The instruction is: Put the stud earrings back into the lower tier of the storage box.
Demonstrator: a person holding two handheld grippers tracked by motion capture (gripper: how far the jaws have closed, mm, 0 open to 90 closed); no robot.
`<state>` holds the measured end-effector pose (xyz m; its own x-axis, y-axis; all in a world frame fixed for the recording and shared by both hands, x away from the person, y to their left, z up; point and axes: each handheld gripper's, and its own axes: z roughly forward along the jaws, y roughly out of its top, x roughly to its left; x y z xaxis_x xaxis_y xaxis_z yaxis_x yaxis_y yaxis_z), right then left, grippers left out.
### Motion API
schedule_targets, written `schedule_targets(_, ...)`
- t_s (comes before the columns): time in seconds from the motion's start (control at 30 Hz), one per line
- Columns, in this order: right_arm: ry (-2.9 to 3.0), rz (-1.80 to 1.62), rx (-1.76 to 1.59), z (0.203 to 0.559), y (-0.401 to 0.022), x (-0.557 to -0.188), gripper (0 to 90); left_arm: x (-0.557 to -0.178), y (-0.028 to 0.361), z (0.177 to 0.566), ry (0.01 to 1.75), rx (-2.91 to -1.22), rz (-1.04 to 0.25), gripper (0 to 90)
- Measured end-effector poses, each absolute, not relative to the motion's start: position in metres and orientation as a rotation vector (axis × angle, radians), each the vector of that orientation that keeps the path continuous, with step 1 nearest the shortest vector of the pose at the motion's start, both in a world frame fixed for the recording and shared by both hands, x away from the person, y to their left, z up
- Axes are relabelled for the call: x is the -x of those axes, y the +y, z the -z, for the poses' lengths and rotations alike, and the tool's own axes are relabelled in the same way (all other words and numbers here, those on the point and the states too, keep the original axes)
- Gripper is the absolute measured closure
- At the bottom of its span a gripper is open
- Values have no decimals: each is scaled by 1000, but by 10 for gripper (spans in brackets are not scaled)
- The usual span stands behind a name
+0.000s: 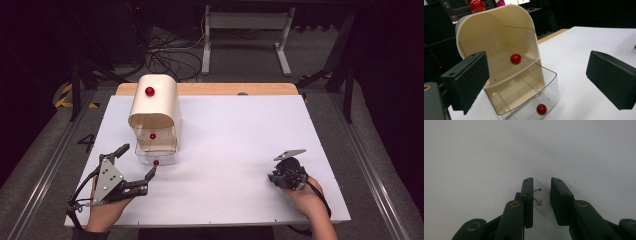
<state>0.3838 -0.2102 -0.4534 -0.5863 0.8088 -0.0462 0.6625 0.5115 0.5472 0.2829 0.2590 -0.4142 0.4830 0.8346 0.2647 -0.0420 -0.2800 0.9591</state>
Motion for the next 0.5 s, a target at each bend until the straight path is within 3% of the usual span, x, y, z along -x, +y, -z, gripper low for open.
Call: schedule_targets(0.5,2463,-725,-1280,453,-212,-383,863,-282,260,413,697,-1624,-997,53)
